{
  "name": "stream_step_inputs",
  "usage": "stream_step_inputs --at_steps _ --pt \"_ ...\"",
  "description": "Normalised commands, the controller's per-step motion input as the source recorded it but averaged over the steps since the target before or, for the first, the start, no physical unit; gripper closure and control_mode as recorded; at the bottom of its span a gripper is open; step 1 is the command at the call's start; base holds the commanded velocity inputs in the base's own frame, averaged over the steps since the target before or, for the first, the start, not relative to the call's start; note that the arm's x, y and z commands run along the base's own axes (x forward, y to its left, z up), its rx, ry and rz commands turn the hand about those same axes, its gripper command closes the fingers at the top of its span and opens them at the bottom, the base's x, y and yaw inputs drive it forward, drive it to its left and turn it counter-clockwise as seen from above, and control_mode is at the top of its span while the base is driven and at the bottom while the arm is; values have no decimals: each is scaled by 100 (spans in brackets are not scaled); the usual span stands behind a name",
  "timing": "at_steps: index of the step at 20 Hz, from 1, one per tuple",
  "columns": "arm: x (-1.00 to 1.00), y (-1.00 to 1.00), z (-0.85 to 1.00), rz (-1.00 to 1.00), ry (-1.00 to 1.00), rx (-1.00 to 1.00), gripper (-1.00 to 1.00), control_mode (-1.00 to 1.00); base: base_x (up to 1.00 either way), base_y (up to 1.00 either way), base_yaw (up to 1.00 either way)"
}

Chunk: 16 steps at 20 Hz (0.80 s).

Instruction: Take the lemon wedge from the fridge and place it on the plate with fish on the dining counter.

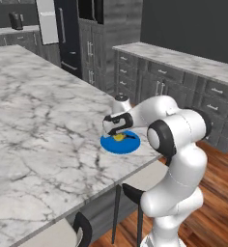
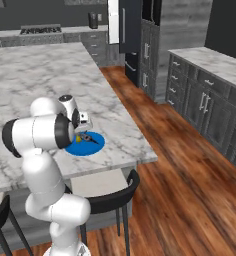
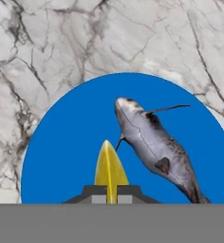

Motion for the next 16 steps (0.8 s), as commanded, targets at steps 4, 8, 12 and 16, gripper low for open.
stream_step_inputs --at_steps 4,8,12,16 --pt "12 6 -23 0 0 0 100 -100 0 0 0" --pt "2 3 -19 0 0 0 100 -100 0 0 0" --pt "2 0 -16 0 0 0 100 -100 0 0 0" --pt "2 0 -4 0 0 0 -100 -100 0 0 0"
